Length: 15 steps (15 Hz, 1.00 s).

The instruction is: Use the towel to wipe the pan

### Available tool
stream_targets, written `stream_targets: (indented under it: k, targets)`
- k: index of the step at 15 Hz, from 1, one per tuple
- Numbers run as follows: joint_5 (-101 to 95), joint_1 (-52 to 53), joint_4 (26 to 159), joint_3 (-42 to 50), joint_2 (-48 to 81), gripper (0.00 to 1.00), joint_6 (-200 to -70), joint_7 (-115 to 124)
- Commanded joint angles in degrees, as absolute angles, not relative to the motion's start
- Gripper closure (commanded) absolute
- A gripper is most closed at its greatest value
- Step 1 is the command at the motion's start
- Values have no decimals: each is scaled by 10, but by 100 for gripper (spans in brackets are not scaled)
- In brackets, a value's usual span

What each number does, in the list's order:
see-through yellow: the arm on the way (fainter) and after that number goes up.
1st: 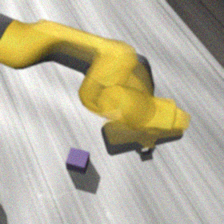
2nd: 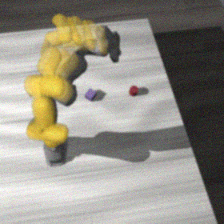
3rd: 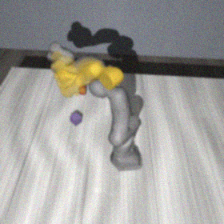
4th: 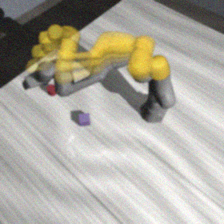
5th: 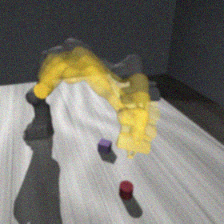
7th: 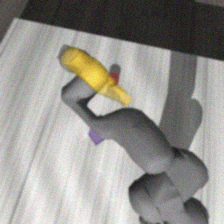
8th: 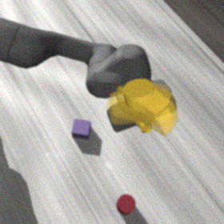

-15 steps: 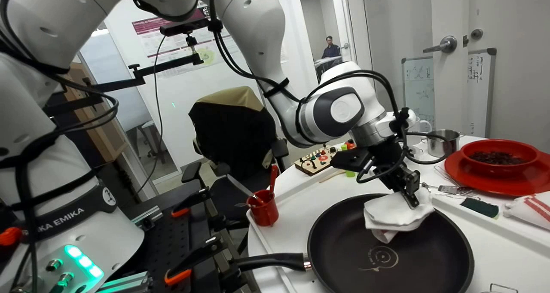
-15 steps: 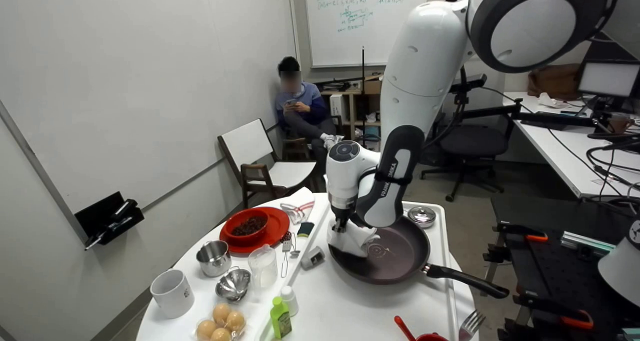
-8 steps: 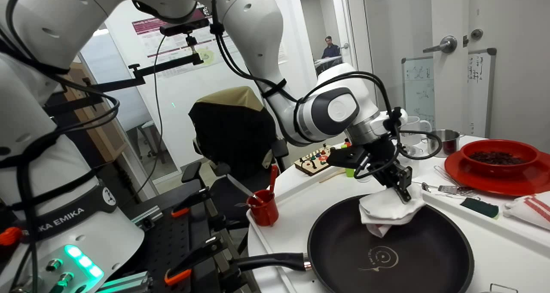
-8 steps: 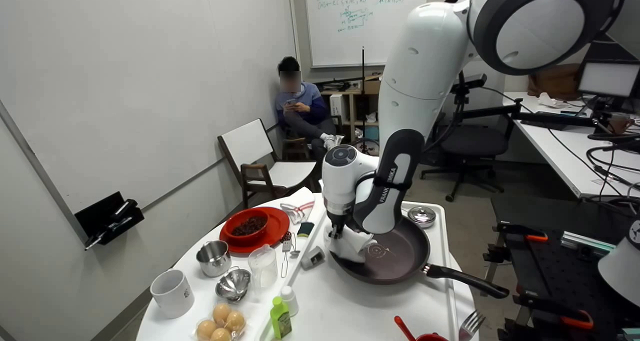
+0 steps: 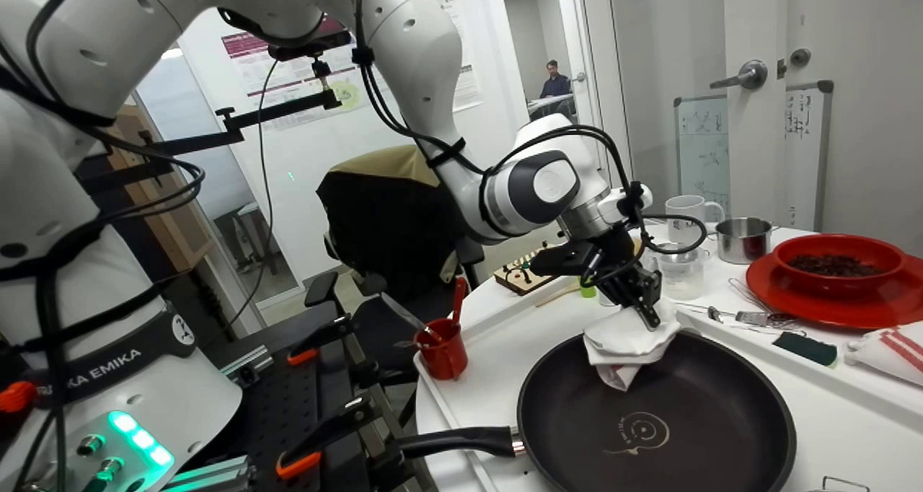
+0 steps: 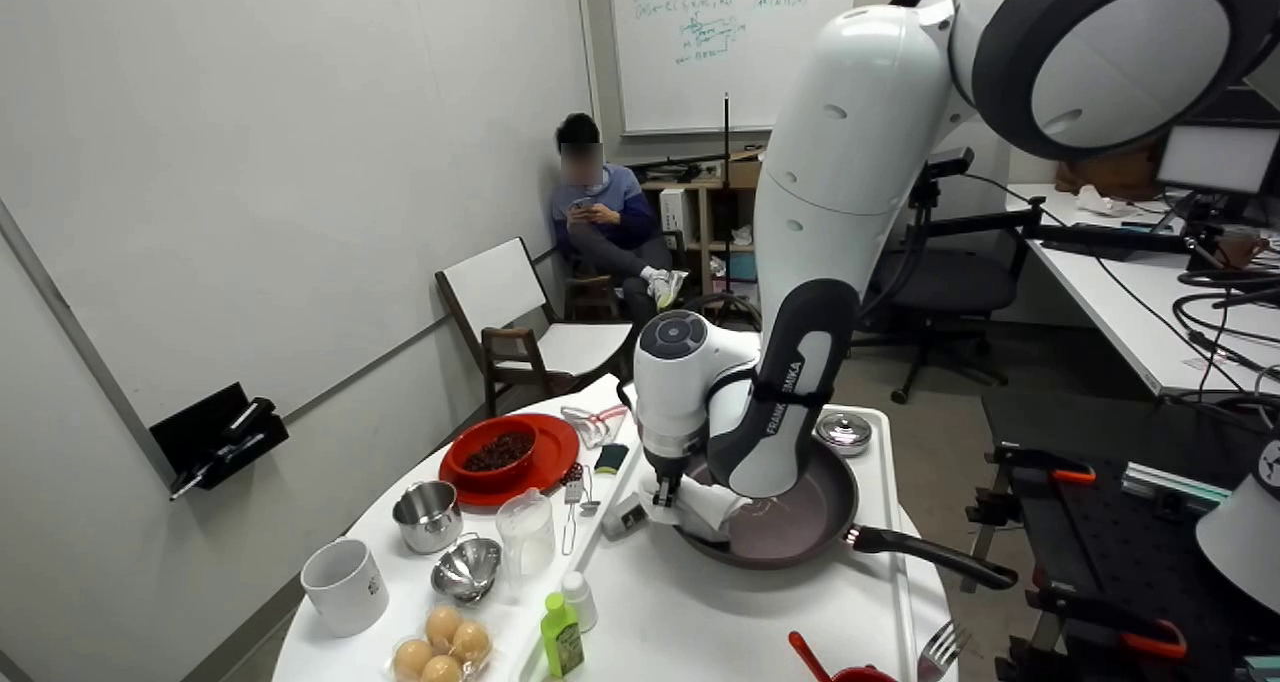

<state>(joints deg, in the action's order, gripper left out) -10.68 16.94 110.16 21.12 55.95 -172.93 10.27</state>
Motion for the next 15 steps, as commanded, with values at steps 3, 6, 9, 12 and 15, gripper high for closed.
stream_targets:
  k: [3, 6, 9, 12, 15]
  targets:
    - [-111, 180, 1130, 227, 557, 92, -1744, 82]
    - [-121, 180, 1160, 229, 548, 92, -1756, 60]
    - [-128, 182, 1193, 221, 541, 92, -1775, 31]
    - [-130, 189, 1221, 214, 536, 92, -1797, 2]
    - [-130, 194, 1242, 208, 528, 92, -1805, -22]
